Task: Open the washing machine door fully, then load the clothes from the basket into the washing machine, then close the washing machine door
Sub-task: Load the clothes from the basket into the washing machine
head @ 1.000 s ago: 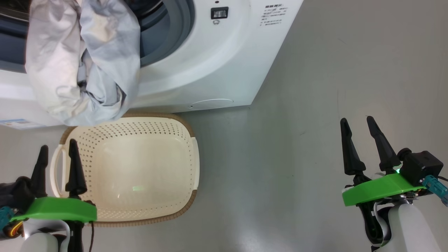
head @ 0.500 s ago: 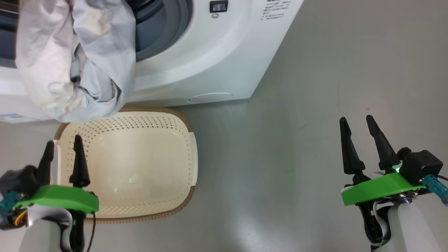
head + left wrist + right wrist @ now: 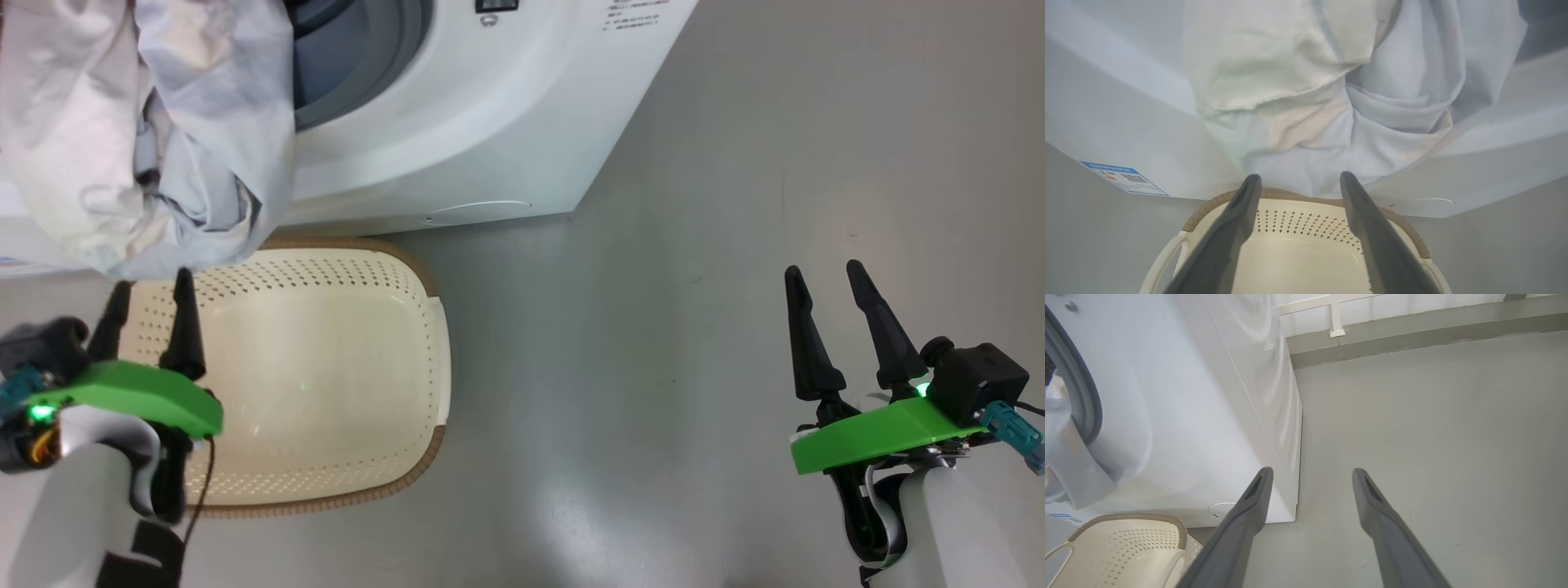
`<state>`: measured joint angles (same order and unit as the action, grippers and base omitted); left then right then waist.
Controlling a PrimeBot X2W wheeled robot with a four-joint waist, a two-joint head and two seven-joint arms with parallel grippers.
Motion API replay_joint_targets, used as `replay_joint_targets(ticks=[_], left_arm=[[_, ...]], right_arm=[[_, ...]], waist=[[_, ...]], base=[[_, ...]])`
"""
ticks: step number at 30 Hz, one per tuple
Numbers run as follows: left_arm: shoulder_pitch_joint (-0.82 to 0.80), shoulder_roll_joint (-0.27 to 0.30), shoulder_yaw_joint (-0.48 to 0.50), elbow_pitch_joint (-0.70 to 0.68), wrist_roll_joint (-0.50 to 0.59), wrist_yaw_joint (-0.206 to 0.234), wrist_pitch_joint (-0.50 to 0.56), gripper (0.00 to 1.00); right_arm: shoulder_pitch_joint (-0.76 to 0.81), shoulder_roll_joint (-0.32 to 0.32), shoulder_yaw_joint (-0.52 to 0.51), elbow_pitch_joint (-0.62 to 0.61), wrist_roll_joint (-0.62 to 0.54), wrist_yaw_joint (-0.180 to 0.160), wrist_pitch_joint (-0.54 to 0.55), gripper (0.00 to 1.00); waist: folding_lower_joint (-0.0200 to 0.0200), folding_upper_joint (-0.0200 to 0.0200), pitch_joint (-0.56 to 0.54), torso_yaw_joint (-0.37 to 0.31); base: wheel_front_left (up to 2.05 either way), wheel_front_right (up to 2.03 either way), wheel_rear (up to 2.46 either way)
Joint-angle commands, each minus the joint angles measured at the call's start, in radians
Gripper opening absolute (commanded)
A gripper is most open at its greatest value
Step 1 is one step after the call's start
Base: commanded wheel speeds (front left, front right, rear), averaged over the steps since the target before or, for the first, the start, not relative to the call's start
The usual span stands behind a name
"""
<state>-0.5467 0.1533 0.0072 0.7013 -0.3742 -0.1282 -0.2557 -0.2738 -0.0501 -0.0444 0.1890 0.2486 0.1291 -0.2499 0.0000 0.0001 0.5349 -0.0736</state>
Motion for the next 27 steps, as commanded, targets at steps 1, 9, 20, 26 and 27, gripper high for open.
replay_joint_targets(ticks=[1, 9, 20, 26, 27], left_arm=[[-0.026, 0.050, 0.034, 0.015, -0.010, -0.002, -0.006, 1.00], [-0.136, 0.083, 0.091, 0.151, -0.034, -0.002, -0.006, 1.00], [-0.175, 0.111, -0.070, 0.161, -0.117, -0.002, -0.006, 1.00], [-0.175, 0.126, -0.153, 0.110, -0.196, -0.002, -0.006, 0.27], [-0.173, 0.133, -0.191, 0.079, -0.231, -0.002, -0.006, 0.00]], right_arm=[[-0.005, 0.000, 0.027, -0.024, 0.003, 0.002, -0.012, 1.00], [-0.010, 0.000, 0.033, -0.026, 0.003, 0.002, -0.012, 1.00], [-0.015, 0.000, 0.042, -0.031, 0.006, 0.002, -0.012, 1.00], [-0.018, 0.000, 0.039, -0.034, 0.007, 0.002, -0.012, 1.00], [-0.018, 0.000, 0.037, -0.036, 0.006, 0.002, -0.012, 1.00]], waist=[[0.0000, -0.0001, 0.006, -0.005], [0.0000, -0.0001, 0.021, -0.018], [0.0000, -0.0001, 0.032, -0.029], [0.0000, -0.0001, 0.037, -0.030], [0.0000, -0.0001, 0.038, -0.030]], base=[[0.00, 0.00, 0.00], [0.00, 0.00, 0.00], [0.00, 0.00, 0.00], [0.00, 0.00, 0.00], [0.00, 0.00, 0.00]])
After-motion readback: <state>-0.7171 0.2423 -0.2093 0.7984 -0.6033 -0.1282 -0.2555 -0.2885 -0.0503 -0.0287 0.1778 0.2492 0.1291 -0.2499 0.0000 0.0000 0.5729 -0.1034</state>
